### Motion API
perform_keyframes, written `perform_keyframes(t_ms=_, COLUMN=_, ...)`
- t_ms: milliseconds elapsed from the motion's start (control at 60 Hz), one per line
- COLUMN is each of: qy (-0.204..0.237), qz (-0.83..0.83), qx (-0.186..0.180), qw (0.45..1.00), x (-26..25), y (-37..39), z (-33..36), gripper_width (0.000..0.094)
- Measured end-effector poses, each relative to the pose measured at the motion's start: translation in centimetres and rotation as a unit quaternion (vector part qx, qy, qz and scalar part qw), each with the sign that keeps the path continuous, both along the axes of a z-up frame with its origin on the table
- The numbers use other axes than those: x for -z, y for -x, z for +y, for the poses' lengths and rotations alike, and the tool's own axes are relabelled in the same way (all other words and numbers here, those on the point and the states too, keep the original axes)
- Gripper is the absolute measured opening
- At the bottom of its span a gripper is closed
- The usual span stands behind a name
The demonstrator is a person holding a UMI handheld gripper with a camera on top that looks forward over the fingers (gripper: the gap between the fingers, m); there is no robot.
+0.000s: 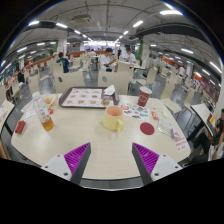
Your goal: Pour water
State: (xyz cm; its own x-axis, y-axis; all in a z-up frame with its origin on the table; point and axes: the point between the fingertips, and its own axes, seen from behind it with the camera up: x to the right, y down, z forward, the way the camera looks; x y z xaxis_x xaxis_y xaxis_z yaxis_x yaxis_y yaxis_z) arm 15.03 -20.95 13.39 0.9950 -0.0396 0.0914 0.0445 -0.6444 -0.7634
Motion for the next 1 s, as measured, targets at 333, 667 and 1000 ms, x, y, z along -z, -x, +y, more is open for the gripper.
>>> perform_keyframes(t_ms=333, qy=0.019, qz=-0.012, qx=0.016, qw=1.000, x=1.2, y=3.0, z=-1.2, gripper_width=0.0842)
perform_keyframes(t_ms=667, qy=0.003, qz=0.039, qx=-0.024, qw=0.999, x=4.3, y=18.0, z=-0.7, gripper_width=0.0841)
perform_keyframes(t_ms=1000, qy=-0.095, qz=0.071, qx=-0.059, qw=0.991, x=5.3, y=31.9, z=10.2, gripper_width=0.0848)
